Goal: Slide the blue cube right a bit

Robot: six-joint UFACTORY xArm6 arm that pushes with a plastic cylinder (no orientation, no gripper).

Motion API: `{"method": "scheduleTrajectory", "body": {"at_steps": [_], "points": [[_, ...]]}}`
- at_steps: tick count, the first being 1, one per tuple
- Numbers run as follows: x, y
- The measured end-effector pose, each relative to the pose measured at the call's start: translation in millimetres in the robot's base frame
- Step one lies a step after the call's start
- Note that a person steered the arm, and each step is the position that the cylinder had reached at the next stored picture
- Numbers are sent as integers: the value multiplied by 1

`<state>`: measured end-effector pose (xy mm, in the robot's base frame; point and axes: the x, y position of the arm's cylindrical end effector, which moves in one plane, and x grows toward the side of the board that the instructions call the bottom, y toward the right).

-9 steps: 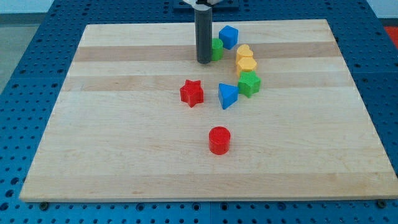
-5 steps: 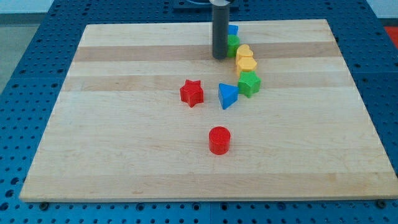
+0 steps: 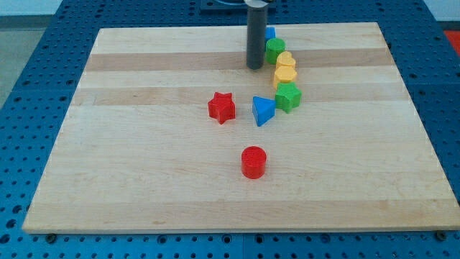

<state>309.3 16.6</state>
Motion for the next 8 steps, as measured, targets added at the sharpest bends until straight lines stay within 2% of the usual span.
{"method": "scheduleTrajectory", "body": {"at_steps": [1,2,3,5,7,8], "points": [[-18,-13],[-65,17],[-78,34],[-78,37],[-64,98],[-63,98]]}}
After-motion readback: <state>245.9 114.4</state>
